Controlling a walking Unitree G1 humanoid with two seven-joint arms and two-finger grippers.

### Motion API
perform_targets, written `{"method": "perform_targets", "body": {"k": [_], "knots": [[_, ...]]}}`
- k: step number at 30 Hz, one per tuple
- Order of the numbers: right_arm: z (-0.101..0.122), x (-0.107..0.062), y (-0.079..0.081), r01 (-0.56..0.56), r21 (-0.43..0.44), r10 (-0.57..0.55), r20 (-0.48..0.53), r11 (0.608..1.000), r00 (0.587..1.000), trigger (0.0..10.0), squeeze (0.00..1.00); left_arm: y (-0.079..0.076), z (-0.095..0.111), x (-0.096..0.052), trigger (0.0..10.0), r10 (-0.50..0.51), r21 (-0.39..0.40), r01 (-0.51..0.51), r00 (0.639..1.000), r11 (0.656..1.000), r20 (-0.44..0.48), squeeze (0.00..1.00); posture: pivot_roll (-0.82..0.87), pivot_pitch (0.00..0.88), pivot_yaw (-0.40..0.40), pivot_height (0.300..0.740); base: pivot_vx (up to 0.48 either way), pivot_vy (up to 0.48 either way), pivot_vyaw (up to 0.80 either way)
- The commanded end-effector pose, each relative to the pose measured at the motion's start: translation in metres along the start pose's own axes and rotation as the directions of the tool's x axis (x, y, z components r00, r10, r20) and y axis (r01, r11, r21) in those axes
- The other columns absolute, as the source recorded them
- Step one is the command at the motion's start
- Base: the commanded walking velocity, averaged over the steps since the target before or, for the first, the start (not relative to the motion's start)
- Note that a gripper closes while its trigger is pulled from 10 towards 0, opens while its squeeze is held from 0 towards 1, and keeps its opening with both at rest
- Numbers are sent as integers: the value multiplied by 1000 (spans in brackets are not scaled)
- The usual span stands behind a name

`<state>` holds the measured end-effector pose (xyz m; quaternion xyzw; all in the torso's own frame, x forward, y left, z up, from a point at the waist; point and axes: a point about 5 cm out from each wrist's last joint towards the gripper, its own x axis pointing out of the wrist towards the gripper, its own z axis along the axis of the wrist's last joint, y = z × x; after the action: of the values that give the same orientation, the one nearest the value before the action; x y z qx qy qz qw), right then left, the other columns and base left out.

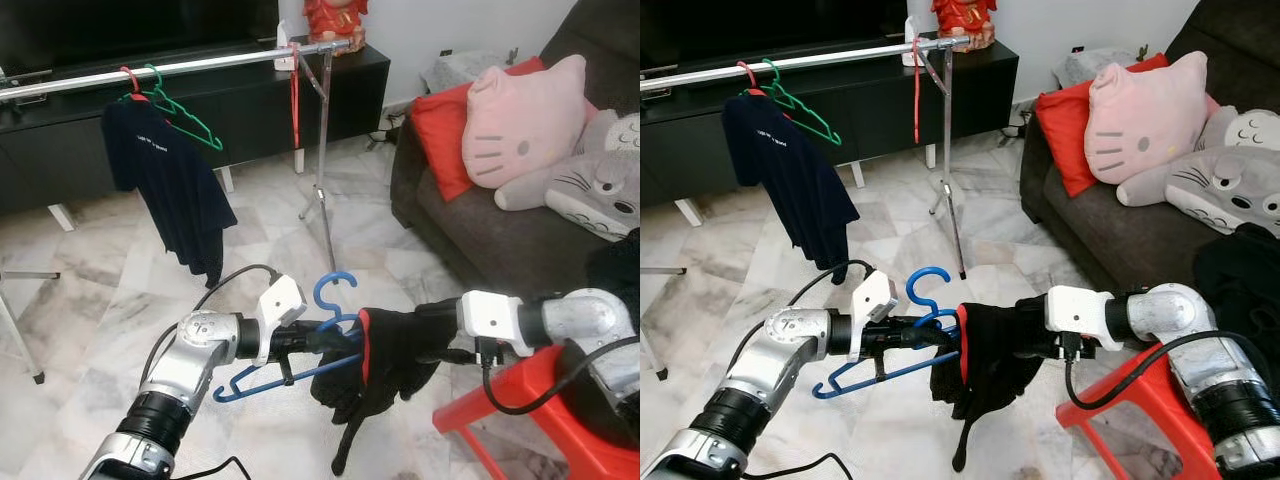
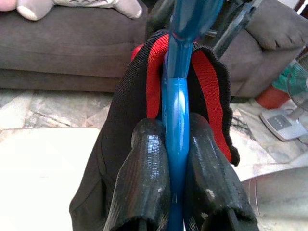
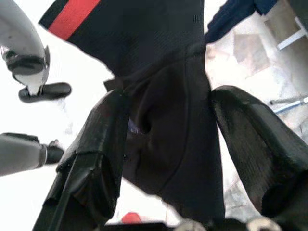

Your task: Hang hanger

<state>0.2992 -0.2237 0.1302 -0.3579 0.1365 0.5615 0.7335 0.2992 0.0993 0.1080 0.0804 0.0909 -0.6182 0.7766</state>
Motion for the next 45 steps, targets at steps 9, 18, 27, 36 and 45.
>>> {"method": "perform_targets", "body": {"k": [9, 18, 27, 36, 45], "knots": [[5, 10, 0, -64, -2, 64, 59, 998, 996, 10000, 0, -7, 17, 7, 10000, -64, 57, 60, 997, 997, 54, 0, -100, 33, -51, 740, 0, 0, 0], [2, 9, 1, -101, 27, 99, 61, 995, 993, 0, 0, -9, 17, 8, 10000, -68, 60, 65, 997, 996, 48, 0, -101, 41, -54, 740, 0, 0, 0], [0, 11, 1, -115, 50, 112, 63, 992, 992, 0, 0, -9, 17, 9, 10000, -69, 63, 66, 997, 996, 43, 0, -100, 44, -50, 740, 0, 0, 0], [4, 16, 3, -133, 55, 128, 91, 990, 988, 0, 0, -8, 17, 9, 10000, -59, 72, 57, 998, 996, 37, 0, -96, 44, -49, 740, 0, 0, 0], [8, 20, 4, -149, 62, 141, 123, 987, 982, 0, 0, -6, 19, 9, 10000, -50, 81, 47, 998, 996, 40, 0, -96, 44, -51, 740, 0, 0, 0]]}}
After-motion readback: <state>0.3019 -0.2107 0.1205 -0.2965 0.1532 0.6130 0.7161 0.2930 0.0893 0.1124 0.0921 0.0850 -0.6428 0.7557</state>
